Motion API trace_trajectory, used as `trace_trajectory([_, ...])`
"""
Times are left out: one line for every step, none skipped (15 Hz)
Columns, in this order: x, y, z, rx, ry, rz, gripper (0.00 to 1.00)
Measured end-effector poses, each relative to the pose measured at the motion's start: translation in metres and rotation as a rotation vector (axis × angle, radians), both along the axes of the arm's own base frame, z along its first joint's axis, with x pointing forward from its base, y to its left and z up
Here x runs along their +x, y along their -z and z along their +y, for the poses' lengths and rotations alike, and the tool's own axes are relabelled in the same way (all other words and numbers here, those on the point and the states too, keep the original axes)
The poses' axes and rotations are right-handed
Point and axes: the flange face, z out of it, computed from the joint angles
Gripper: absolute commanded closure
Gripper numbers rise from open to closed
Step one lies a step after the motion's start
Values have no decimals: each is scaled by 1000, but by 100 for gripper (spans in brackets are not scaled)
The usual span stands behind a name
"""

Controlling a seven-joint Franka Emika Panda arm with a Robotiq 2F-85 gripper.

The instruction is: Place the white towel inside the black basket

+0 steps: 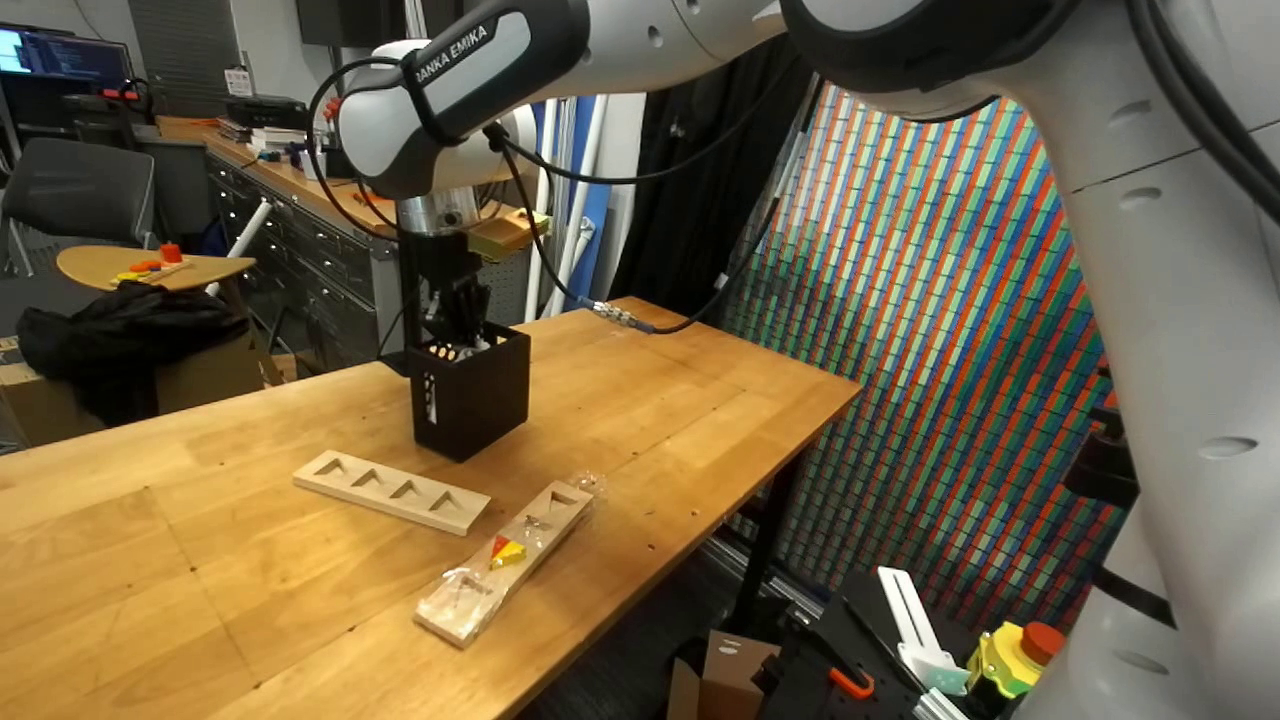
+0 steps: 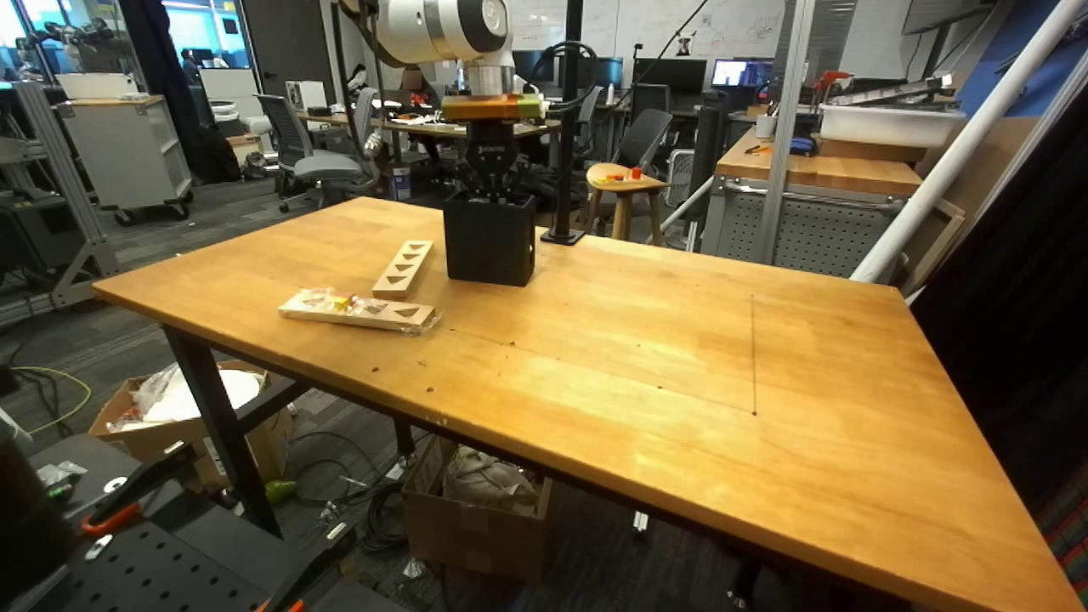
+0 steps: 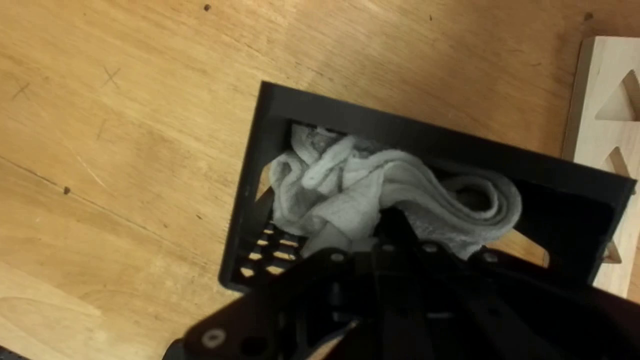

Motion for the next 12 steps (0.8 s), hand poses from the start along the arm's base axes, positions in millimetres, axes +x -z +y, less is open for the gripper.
trace_trajectory([-2,-1,3,-1,-3,1,100])
trace_trajectory([-4,-2,5,-3,-6,2,100])
trace_trajectory([-6,-4,8,-4,-9,2,100])
trace_trajectory([-8,-7,11,-8,-13,0,100])
trace_trajectory([-9,-10,13,-13,-17,-3,100])
trace_trajectory([-10,-14,16,-21,-23,-8,100])
trace_trajectory([-12,-19,18,-29,-28,-15,100])
trace_trajectory([-12,-25,19,-40,-32,-23,100])
trace_trajectory([-13,-31,20,-49,-35,-32,100])
trace_trajectory([-13,-37,20,-56,-37,-41,100])
trace_trajectory([-14,-41,20,-59,-37,-47,100])
trace_trajectory([-14,-44,19,-61,-37,-51,100])
